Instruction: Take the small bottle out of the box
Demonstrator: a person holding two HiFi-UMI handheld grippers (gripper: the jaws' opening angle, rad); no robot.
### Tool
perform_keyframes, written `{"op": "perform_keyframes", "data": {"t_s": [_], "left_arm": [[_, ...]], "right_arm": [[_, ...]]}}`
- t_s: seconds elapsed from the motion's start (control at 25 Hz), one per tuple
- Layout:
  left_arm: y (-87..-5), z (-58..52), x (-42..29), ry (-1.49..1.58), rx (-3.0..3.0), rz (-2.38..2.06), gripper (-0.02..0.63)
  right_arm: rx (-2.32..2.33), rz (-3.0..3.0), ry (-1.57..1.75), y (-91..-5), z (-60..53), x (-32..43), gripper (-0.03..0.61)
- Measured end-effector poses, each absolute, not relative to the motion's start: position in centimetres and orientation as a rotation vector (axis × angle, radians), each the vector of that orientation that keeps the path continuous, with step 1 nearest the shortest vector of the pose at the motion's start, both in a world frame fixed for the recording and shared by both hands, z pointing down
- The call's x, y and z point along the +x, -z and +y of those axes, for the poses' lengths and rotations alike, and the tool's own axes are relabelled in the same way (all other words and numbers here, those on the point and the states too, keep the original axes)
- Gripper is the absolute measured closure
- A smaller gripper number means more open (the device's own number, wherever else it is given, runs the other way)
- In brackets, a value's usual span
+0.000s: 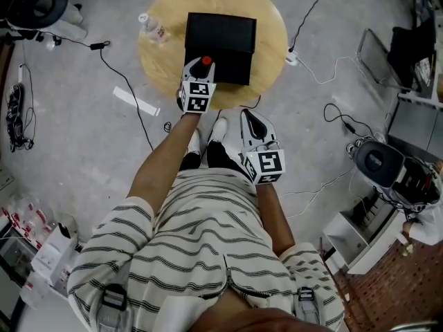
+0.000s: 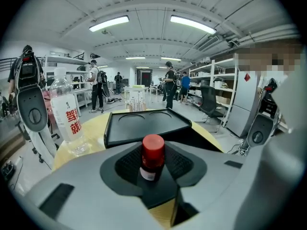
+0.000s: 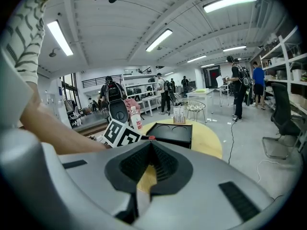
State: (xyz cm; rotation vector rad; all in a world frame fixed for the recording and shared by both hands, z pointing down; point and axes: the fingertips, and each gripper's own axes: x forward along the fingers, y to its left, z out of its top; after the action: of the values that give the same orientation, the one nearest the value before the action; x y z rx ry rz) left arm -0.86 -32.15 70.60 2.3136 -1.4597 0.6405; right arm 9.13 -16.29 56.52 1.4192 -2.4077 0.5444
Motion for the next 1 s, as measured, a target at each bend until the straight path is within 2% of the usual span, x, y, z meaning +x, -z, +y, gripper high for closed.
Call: {"op": "perform_keyframes", "data": {"t_s": [1.0], "left_arm": [[-66.6, -30.8, -2.0, -0.583, 2.351, -1.456, 0.466]], "right_arm": [[1.461, -2.415, -0.515, -55.7, -16.0, 8.7, 0.56]]}}
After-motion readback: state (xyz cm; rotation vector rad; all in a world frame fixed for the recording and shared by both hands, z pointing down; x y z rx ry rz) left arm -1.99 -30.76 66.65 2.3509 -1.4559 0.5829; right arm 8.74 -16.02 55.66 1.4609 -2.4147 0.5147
